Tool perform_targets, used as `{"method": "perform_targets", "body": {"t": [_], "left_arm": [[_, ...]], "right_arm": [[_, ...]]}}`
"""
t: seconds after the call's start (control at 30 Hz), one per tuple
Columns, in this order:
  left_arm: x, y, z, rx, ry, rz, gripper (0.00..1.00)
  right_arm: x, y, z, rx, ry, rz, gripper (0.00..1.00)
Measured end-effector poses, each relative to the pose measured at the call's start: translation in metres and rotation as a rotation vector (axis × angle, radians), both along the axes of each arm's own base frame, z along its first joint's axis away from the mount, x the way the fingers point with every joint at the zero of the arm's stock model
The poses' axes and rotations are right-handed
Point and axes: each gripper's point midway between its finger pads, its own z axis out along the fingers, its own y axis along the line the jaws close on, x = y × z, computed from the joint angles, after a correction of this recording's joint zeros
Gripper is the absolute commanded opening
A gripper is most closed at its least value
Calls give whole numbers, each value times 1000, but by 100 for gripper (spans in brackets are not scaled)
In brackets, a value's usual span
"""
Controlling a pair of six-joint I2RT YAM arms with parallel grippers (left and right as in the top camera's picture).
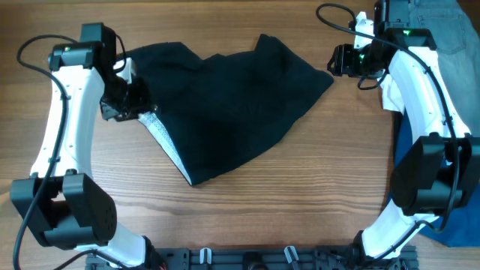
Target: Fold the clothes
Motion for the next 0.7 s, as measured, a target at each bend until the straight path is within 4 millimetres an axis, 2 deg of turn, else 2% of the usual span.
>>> {"method": "perform_targets", "body": {"t": [0.03, 0.07, 0.17, 0.23, 0.3, 0.33, 0.43, 0.53, 0.6, 0.67, 0.7], "left_arm": [[0, -2, 0, -11, 0, -4, 45], [0, -3, 0, -15, -1, -3, 49], [-2, -12, 2, -54, 10, 12, 52], [-9, -29, -3, -75, 38, -20, 49], [-28, -60, -23, -91, 108, -67, 49], [-45, -76, -41, -97, 166, -92, 49], [-85, -109, -78, -106, 276, -123, 49], [-119, -125, -101, -67, 363, -107, 53], [-127, -129, -108, -36, 385, -52, 56], [-129, -133, -117, -6, 376, 9, 60], [-136, -131, -124, 27, 388, 47, 60]], "right_arm": [[0, 0, 0, 2, 0, 1, 62], [0, 1, 0, 5, -1, 2, 62], [6, 1, 2, 5, -25, 3, 64], [9, 1, 4, 5, -41, 3, 65], [12, 1, 5, 4, -52, 3, 66], [13, 1, 6, 4, -58, 3, 67], [19, 0, 6, 2, -80, 3, 68], [19, 0, -13, 4, -35, 3, 68], [18, 0, -32, 5, 7, 3, 69], [18, 0, -35, 5, 16, 3, 69], [18, 0, -35, 5, 15, 3, 69]]}}
